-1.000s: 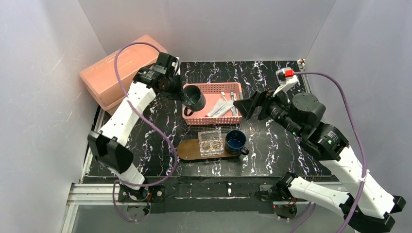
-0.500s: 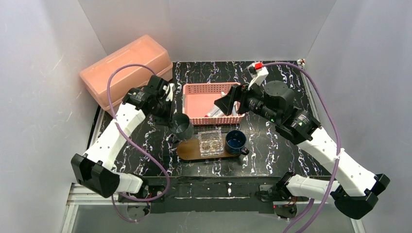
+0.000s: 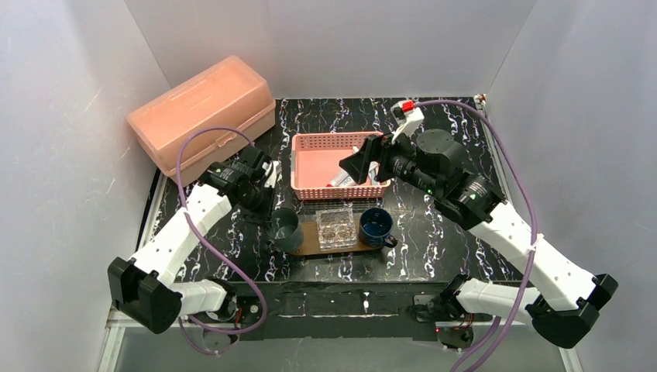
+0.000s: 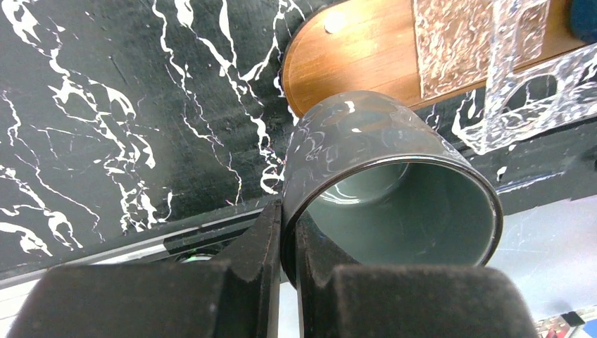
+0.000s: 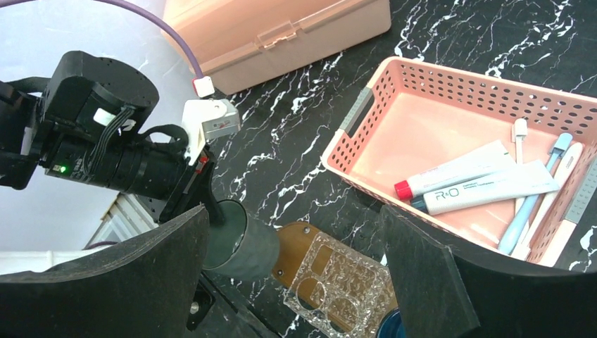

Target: Prepare toiletry sets of a toothbrush and toothpaste on the tray

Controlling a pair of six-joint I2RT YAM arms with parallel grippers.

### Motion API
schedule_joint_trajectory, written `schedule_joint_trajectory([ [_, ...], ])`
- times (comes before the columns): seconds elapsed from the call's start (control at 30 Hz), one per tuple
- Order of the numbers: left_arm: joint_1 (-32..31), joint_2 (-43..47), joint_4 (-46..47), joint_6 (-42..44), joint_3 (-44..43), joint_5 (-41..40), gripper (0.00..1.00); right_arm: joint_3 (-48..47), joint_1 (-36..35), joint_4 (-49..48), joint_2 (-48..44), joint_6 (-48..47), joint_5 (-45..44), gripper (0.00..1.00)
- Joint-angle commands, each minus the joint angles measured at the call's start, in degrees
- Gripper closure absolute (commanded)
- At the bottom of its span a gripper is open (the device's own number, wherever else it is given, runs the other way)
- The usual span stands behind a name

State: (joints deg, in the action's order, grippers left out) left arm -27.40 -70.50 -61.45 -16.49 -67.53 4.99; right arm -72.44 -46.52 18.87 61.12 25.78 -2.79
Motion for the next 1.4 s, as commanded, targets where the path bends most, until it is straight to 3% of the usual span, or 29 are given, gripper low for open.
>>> schedule_joint_trajectory([
  [0.0, -1.30, 1.50, 1.73, -0.14, 2.17, 1.05, 1.00, 1.32, -0.15, -2.70, 0.09, 0.41, -0.55, 0.02],
  [0.5, -2.98, -3.93, 9.85, -3.00, 6.17, -2.62, 1.00, 6.43, -0.15, -3.80, -2.58, 1.14, -2.18, 0.02],
  [1.37, -7.73, -7.87, 11.44, -5.22, 5.17, -8.07, 1.00, 9.12, -0.15, -3.58, -4.61, 1.71, -2.93, 0.02],
])
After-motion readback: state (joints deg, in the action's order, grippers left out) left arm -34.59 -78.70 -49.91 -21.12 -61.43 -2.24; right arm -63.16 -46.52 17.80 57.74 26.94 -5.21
